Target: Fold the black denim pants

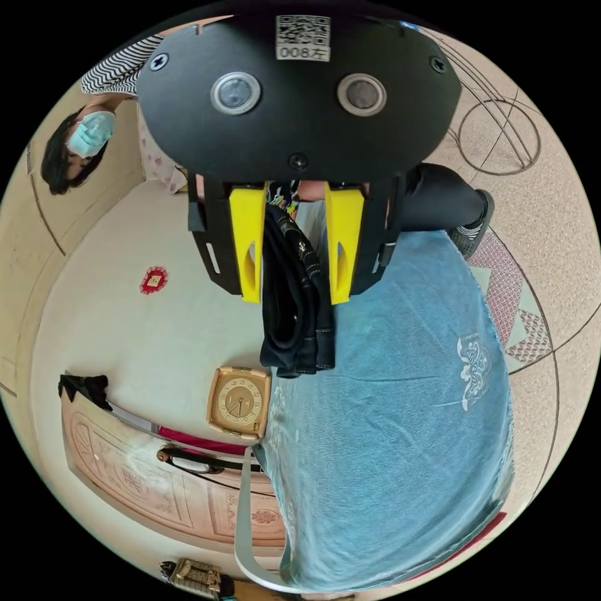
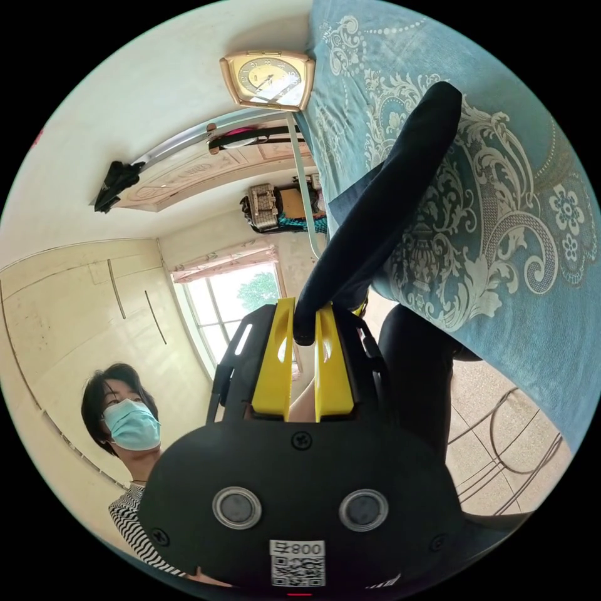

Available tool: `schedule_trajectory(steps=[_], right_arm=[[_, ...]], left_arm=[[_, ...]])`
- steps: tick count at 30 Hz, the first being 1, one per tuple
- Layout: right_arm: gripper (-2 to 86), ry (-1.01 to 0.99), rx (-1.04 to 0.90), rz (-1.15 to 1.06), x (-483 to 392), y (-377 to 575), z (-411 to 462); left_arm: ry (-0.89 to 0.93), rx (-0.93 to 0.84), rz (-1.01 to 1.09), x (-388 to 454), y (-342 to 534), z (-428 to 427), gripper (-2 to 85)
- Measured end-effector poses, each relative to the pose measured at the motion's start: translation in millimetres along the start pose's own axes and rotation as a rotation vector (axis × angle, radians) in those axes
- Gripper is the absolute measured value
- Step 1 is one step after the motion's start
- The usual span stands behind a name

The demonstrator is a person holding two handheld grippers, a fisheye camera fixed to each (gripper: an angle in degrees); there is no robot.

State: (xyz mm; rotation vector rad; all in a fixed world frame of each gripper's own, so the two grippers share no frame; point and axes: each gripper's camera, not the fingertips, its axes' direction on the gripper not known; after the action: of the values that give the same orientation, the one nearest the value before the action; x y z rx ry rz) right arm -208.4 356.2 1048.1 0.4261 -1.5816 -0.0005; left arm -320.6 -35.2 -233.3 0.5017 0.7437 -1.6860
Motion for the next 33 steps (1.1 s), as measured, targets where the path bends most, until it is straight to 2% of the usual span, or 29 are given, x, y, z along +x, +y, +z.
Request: schedule_trajectory(steps=[8, 13, 21, 26, 33], right_arm=[[5.4, -0.003, -0.001, 0.008, 7.1, 10.6, -18.1], [5.5, 0.001, 0.001, 0.029, 20.7, 26.7, -38.0], [5.5, 0.013, -0.007, 0.055, 44.3, 59.0, -68.0], [5.2, 0.032, 0.013, 0.043, 51.4, 85.6, -97.5], [4.6, -0.004, 0.057, -0.04, 45.1, 145.2, -161.4]], left_arm=[[-0.048, -0.053, -0.002, 23.4, -58.9, 22.4, 15.4], [-0.004, -0.05, 0.025, 49.7, -78.4, 29.8, 17.3], [0.002, -0.045, -0.065, 82.5, -123.4, 59.6, 9.7], [-0.085, -0.053, 0.045, 161.5, -147.7, 86.7, 7.5], [-0.059, -0.092, 0.142, 275.7, -160.6, 126.9, 7.1]])
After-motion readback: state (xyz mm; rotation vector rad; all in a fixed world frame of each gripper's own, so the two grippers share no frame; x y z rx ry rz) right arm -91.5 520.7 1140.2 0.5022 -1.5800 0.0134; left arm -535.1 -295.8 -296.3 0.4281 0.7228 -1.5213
